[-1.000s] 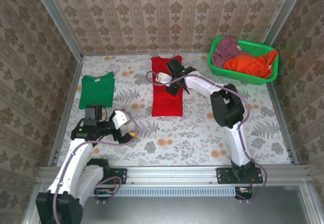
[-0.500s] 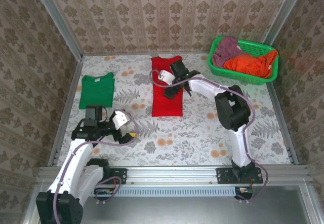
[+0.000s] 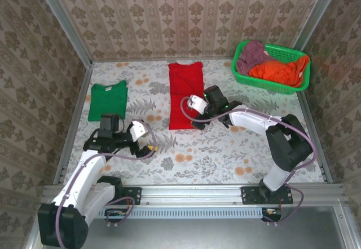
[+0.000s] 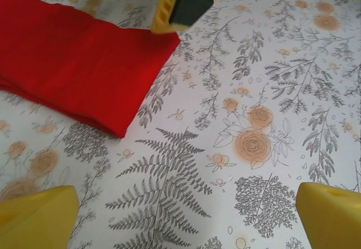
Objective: Fold and stack the t-shirts
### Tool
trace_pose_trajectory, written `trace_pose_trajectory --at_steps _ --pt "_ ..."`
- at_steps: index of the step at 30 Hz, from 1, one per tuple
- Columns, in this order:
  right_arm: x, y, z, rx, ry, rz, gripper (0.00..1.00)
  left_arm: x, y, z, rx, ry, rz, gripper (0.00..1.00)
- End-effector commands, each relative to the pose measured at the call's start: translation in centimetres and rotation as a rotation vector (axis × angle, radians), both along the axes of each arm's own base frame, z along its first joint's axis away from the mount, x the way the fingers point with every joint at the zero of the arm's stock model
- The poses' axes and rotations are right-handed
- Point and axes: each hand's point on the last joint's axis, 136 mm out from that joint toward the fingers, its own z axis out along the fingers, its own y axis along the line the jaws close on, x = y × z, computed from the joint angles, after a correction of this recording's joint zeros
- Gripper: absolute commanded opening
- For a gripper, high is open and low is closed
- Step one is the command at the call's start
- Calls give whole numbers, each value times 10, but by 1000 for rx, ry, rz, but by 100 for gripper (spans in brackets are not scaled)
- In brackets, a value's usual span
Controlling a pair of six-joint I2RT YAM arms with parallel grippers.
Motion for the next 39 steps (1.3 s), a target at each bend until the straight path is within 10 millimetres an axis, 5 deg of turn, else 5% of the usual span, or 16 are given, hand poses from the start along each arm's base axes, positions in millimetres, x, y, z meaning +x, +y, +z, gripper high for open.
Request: trace_pose_trajectory --at_steps 1,8,15,17,19,22,28,34,39 --pt "-24 20 -7 -49 -2 155 94 5 -8 14 -21 -34 -31 100" --pt "-22 43 -37 -144 -6 230 83 3 -9 10 -16 -31 -36 100" --pt "-10 43 -60 -231 -1 232 69 7 -7 10 -27 -52 -3 100" --pt "-10 41 -63 -247 2 233 55 8 -7 11 -30 -52 5 100" --pt "-13 39 -64 -252 10 233 28 9 -8 12 -34 -51 11 100" --pt "-24 37 -63 -248 29 246 7 8 -7 11 -27 -55 13 100" --pt "-71 31 -52 -221 95 265 2 7 -8 13 -23 -70 11 100" --pt "-117 20 -42 -196 150 248 2 68 1 15 -49 89 448 100" --pt "-147 14 -29 -172 176 250 2 115 9 -5 -108 379 817 100"
